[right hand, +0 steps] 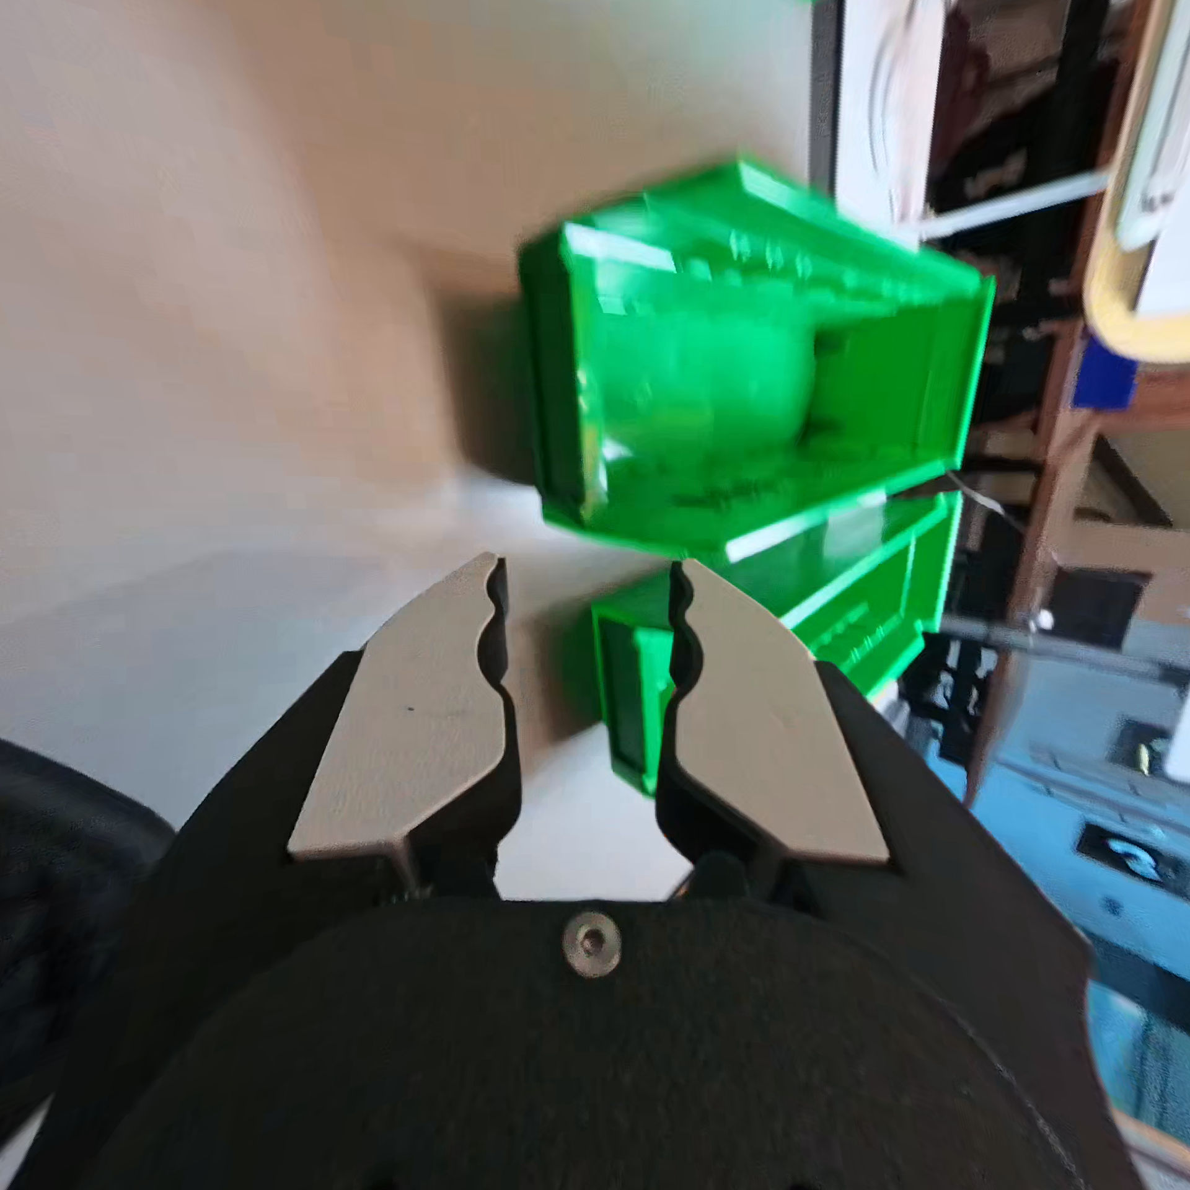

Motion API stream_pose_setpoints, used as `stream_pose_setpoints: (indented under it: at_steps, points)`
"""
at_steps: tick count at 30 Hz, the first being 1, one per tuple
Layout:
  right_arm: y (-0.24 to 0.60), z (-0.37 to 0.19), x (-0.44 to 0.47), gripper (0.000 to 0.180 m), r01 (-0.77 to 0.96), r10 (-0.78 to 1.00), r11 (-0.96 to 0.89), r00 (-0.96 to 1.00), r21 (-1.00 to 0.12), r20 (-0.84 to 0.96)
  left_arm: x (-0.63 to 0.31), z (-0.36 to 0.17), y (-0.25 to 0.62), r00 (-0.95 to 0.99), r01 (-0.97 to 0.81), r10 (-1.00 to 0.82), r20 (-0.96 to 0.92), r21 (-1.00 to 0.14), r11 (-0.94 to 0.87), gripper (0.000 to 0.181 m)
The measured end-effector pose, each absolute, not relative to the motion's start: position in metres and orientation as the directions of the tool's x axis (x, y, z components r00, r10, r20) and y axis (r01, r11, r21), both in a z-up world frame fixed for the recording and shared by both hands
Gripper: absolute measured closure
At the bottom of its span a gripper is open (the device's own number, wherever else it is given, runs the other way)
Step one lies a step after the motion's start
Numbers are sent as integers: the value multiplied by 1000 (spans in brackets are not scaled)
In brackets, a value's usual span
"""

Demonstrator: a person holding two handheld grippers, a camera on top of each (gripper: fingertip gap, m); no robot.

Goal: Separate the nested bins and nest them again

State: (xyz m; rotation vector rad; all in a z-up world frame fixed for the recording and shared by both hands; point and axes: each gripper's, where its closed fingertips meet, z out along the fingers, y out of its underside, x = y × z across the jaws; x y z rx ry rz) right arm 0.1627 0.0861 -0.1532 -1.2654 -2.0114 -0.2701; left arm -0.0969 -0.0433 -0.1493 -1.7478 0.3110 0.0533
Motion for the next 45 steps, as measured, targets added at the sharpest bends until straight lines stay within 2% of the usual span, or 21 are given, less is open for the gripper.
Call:
stream_pose_setpoints:
  at_steps: [5, 6, 7, 9, 12, 17, 21, 32, 36, 41, 45]
  points:
    - [93, -198, 110, 120, 862, 676, 497, -311, -101, 668, -102, -142, -48, 962, -249, -154, -226, -956, -154, 138]
    - [101, -209, 103, 123, 870, 680, 486, -317, -82, 662, -105, -138, -50, 958, -270, -142, -250, -952, -144, 138]
    - [107, -218, 98, 136, 872, 672, 485, -326, -62, 665, -109, -133, -53, 952, -293, -130, -277, -946, -135, 138]
    - [107, -219, 87, 149, 842, 599, 539, -361, -26, 714, -119, -130, -59, 935, -348, -140, -327, -922, -168, 138]
    - [77, -219, 81, 149, 813, 598, 581, -387, -47, 702, -142, -147, -73, 889, -455, -215, -403, -828, -327, 127]
    - [65, -218, 71, 151, 794, 550, 607, -396, -27, 735, -165, -173, -81, 835, -550, -304, -458, -711, -438, 117]
    - [84, -218, 58, 150, 800, 556, 598, -370, -49, 744, -168, -187, -73, 746, -663, -342, -571, -588, -463, 115]
    - [93, -218, 48, 149, 849, 591, 522, -290, -83, 753, -173, -206, -53, 610, -776, -402, -683, -413, -477, 121]
    - [88, -210, 49, 143, 852, 606, 510, -260, -117, 752, -175, -211, -52, 596, -785, -419, -685, -387, -484, 121]
    - [13, -163, 35, 147, 746, 708, 575, -248, -336, 662, -175, -215, -50, 573, -802, -427, -700, -371, -468, 129]
    - [-32, -166, 2, 141, 662, 706, 645, -326, -381, 629, -174, -218, -48, 549, -815, -431, -716, -344, -466, 133]
